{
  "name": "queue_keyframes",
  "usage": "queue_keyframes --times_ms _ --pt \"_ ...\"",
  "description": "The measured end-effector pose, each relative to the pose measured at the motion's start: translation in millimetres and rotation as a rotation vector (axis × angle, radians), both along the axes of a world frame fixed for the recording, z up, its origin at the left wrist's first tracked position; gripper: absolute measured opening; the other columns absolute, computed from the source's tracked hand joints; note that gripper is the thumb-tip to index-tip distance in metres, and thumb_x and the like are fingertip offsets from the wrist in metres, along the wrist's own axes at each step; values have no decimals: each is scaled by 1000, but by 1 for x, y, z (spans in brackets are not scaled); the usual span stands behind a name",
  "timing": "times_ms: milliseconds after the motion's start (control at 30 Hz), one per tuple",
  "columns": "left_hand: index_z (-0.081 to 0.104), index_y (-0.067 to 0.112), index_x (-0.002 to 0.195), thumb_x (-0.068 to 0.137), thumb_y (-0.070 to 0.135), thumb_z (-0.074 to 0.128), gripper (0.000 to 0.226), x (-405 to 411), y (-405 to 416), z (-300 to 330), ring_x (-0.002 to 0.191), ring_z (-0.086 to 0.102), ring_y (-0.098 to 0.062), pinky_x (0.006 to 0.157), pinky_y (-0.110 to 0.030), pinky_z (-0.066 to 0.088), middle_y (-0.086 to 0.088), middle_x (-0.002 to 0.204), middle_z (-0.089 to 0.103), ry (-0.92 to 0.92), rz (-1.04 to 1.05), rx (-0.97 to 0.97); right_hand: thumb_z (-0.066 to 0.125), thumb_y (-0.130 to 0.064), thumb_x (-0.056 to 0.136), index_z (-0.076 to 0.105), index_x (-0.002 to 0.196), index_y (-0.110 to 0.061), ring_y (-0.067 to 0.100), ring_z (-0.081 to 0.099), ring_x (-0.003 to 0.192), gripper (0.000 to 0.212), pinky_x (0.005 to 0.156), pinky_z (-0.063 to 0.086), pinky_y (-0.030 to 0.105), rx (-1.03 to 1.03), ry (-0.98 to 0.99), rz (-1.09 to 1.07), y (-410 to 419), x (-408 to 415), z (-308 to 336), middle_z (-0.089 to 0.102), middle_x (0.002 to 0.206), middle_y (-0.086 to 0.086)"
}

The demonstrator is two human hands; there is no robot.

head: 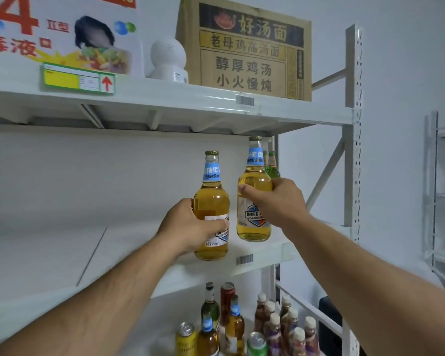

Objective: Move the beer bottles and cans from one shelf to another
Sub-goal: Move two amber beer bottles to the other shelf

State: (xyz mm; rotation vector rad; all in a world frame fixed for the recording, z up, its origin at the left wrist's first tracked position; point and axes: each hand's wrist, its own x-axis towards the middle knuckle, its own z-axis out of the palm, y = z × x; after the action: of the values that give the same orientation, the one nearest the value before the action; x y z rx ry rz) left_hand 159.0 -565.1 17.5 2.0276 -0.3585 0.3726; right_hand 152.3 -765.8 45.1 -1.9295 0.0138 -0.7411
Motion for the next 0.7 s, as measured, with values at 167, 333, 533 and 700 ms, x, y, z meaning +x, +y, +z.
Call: queue_keyframes --times_ms 167,333,533,700 --pt "70 30 105 69 42 90 42 40 -38 -4 87 76 -14 87 -44 62 9 96 78 -17 -7 16 79 -61 68 66 104 -23 17 73 80 54 77 62 43 -7 -10 0 -32 39 -3 74 91 -2" --pt "69 31 106 67 45 91 46 84 -62 -4 88 76 -16 87 -47 62 8 97 78 -28 4 13 79 -60 71 64 108 -21 17 73 81 56 77 62 42 -27 -20 -2 -56 80 0 73 93 -2" --pt "75 27 98 65 45 90 40 129 -82 10 83 77 -15 87 -45 62 7 89 80 -20 38 15 80 -58 71 63 101 -22 18 72 82 50 79 61 43 -14 -9 15 -79 127 14 72 91 -3" --pt "76 26 99 68 41 90 37 158 -92 16 84 77 -17 88 -45 61 5 90 80 -4 91 7 80 -59 71 62 112 -21 20 72 86 58 80 61 42 -5 20 36 -87 176 18 72 97 -1"
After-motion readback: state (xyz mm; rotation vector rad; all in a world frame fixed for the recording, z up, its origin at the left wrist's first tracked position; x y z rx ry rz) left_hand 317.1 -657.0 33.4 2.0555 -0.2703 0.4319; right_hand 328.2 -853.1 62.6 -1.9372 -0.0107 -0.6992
